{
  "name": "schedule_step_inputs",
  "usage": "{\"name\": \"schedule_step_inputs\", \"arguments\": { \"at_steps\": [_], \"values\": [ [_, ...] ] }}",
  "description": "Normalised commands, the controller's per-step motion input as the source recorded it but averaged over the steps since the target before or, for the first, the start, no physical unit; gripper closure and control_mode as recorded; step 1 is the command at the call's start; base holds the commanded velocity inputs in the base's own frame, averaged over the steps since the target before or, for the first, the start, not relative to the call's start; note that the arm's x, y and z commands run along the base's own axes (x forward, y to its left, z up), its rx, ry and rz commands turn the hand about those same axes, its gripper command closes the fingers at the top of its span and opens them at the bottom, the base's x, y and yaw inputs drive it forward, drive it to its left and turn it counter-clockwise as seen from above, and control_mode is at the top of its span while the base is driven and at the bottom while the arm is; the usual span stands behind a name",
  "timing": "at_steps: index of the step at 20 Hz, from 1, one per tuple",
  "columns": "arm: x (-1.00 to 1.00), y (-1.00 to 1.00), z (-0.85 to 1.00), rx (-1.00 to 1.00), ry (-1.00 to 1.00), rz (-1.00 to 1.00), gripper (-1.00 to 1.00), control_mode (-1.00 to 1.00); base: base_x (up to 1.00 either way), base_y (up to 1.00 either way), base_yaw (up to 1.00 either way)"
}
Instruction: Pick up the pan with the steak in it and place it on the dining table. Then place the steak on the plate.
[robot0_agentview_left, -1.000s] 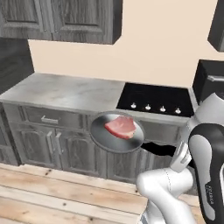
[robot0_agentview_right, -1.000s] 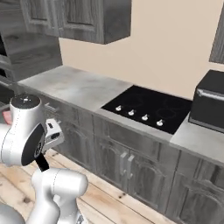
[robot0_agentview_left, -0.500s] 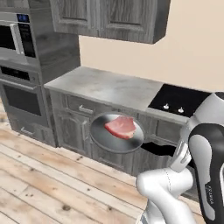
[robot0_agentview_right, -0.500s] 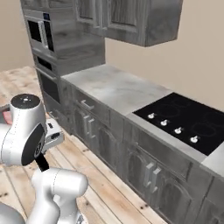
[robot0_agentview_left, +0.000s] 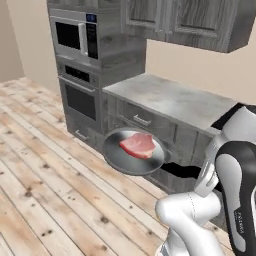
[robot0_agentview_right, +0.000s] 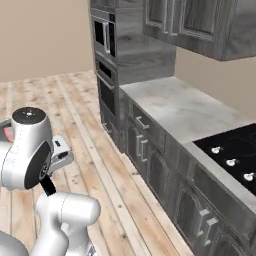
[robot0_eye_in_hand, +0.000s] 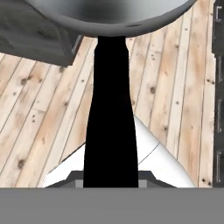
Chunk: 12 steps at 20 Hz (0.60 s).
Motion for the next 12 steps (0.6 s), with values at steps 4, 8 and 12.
{"name": "schedule_step_inputs", "arguments": {
  "at_steps": [4, 8, 12],
  "values": [
    [0.00, 0.00, 0.00, 0.00, 0.00, 0.00, 1.00, 1.00, -0.08, 0.00, 0.50],
    [0.00, 0.00, 0.00, 0.00, 0.00, 0.00, 1.00, 1.00, -0.09, 0.00, 0.49],
    [0.00, 0.00, 0.00, 0.00, 0.00, 0.00, 1.00, 1.00, -0.08, -0.04, 0.43]
  ]
}}
